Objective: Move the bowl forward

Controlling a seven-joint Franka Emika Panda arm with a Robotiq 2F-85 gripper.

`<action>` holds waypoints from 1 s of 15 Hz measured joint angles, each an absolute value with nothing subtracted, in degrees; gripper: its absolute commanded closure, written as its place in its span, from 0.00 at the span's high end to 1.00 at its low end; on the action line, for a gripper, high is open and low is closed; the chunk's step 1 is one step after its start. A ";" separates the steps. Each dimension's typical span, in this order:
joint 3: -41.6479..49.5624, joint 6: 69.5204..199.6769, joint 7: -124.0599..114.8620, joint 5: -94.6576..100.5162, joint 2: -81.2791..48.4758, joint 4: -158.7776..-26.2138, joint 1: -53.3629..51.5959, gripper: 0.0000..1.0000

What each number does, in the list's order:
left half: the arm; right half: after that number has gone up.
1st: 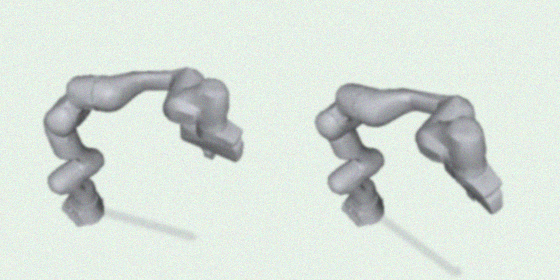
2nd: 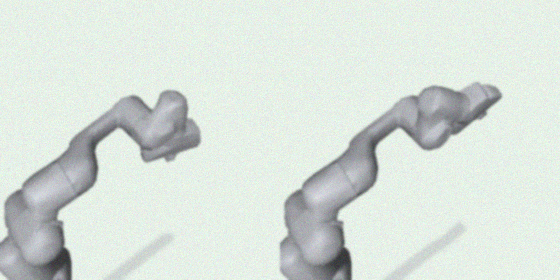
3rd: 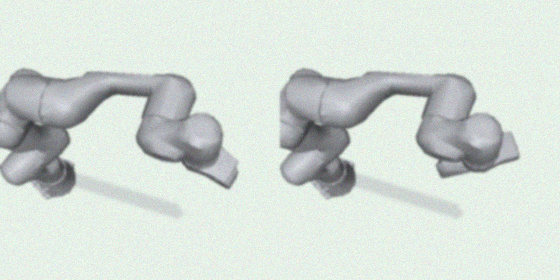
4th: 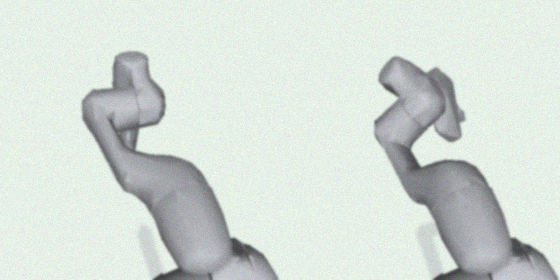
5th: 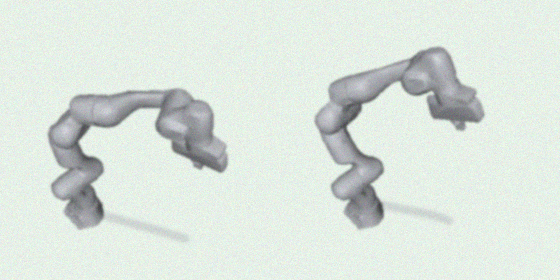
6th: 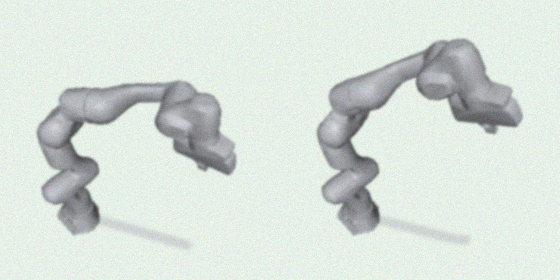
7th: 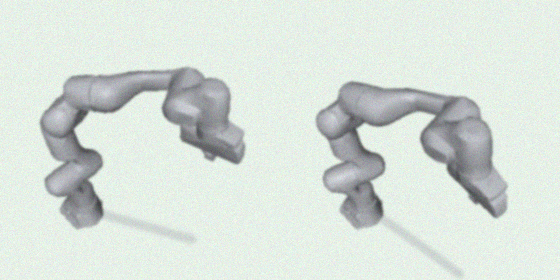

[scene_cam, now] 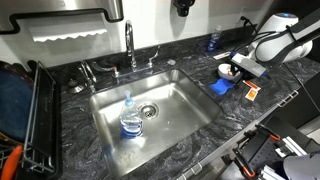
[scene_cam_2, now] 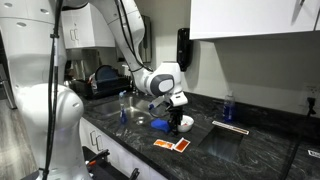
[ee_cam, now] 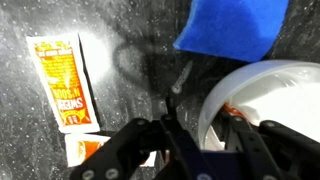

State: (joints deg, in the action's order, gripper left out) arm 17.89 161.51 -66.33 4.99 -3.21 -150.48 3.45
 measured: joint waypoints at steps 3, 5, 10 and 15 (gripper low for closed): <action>17.78 161.47 -66.69 6.39 -3.20 -150.91 3.82 0.91; 17.75 161.45 -67.63 8.54 -3.19 -150.93 3.91 0.99; 16.99 161.38 -68.32 9.89 -2.67 -150.75 3.94 1.00; 15.02 156.47 -64.21 5.41 2.41 -150.50 4.34 1.00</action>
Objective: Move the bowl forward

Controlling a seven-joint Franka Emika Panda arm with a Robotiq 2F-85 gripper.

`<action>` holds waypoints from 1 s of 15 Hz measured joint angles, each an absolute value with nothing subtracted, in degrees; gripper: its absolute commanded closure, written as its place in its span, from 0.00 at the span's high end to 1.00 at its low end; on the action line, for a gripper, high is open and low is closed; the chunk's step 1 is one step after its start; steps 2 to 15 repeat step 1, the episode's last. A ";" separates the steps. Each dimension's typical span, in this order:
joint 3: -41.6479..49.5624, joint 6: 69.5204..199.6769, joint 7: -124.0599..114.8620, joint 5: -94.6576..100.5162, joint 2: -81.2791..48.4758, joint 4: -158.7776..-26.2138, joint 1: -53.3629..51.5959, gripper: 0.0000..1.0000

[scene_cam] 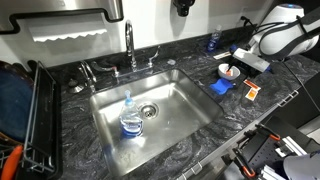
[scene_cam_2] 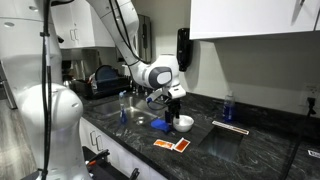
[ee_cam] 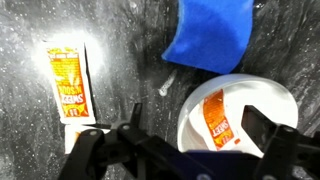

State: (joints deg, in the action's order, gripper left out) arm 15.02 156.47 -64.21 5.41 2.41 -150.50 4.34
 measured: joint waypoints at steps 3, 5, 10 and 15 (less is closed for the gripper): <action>14.66 154.36 -63.69 5.18 4.08 -150.35 4.63 1.00; 14.66 154.36 -63.69 5.18 4.08 -150.35 4.63 1.00; 14.66 154.36 -63.69 5.18 4.08 -150.35 4.63 1.00; 14.66 154.36 -63.69 5.18 4.08 -150.35 4.63 1.00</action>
